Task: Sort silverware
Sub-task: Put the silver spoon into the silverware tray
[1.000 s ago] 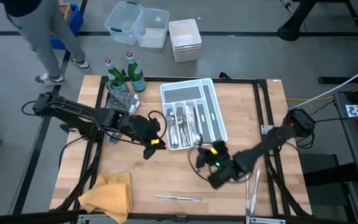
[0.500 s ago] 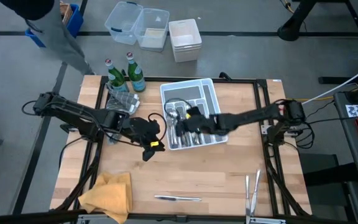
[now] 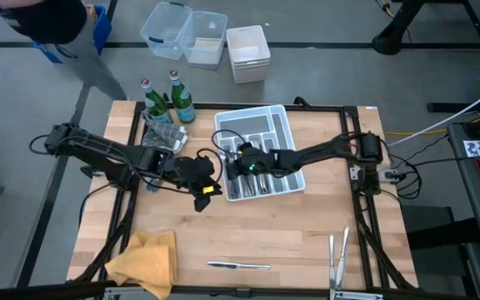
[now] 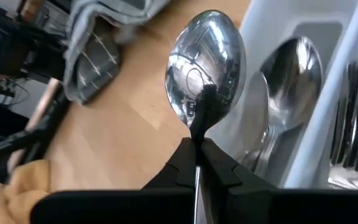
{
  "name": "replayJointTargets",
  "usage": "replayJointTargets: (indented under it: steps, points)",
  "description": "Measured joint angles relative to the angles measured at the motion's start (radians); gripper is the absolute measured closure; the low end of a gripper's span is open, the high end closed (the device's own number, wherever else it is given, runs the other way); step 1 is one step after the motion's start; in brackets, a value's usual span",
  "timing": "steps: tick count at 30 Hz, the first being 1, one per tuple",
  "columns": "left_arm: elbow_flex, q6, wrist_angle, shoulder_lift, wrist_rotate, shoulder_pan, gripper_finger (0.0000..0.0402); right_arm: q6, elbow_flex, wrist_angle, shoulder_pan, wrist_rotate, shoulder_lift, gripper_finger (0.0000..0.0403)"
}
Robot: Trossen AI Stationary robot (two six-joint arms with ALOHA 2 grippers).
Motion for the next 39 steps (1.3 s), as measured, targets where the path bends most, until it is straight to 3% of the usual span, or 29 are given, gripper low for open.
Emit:
replayJointTargets:
  steps: [7, 19, 29, 32, 36, 39]
  points:
    - [0.0, 0.0, -0.001, 0.0, -0.022, 0.0, 0.0315, 0.003, 0.0, 0.004, 0.001, 0.007, 0.069, 0.0394]
    - [0.0, -0.008, -0.001, 0.0, -0.023, 0.0, 0.0315, 0.022, 0.0, 0.01, 0.001, 0.024, 0.092, 0.035]
    - [0.0, -0.008, -0.002, 0.0, -0.022, -0.001, 0.0315, 0.021, 0.001, 0.01, -0.005, -0.04, 0.09, 0.0315]
    - [0.0, -0.008, -0.005, 0.0, -0.022, -0.001, 0.0315, 0.02, 0.001, 0.007, -0.025, -0.116, 0.09, 0.0314]
    - [0.0, -0.022, -0.019, 0.0, -0.022, -0.001, 0.0315, 0.034, 0.001, 0.005, -0.07, -0.302, 0.09, 0.0313]
    - [0.0, -0.051, -0.019, 0.001, -0.022, -0.001, 0.0315, 0.07, 0.001, -0.009, -0.091, -0.359, 0.084, 0.0313]
